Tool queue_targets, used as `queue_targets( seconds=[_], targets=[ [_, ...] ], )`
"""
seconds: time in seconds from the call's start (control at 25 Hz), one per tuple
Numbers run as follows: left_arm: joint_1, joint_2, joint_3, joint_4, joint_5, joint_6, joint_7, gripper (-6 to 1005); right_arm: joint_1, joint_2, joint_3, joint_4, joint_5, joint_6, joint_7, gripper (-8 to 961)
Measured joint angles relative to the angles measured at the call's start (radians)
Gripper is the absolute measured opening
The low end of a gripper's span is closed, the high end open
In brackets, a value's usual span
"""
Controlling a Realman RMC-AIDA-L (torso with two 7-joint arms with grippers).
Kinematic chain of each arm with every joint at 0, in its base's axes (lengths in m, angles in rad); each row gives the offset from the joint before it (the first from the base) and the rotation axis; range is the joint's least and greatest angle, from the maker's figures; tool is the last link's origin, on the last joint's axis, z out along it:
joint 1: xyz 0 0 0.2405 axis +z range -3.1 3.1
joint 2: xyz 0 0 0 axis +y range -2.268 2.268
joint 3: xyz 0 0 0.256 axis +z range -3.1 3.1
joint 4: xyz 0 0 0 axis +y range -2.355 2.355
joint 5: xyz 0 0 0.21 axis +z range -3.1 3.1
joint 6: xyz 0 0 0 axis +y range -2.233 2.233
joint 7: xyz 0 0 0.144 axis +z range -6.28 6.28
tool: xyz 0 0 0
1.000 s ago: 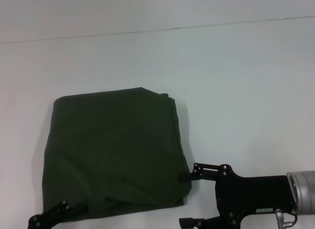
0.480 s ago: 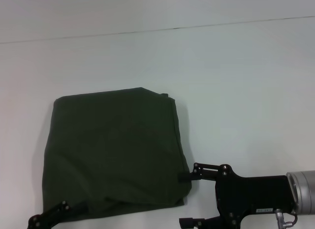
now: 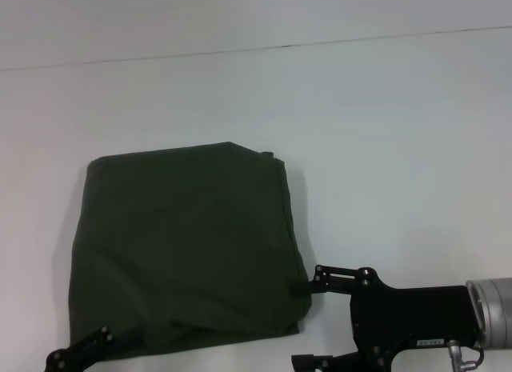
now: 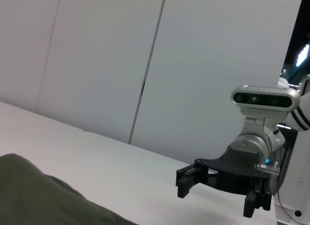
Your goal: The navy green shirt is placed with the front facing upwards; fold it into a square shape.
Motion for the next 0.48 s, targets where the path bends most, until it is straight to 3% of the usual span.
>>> queue_targets(
  seconds=[0.48],
  targets=[
    [0.000,0.001,0.000,0.000,0.000,-0.002,0.000,901,-0.002,0.000,0.000,0.000,0.000,0.000,0.000,909]
  ],
)
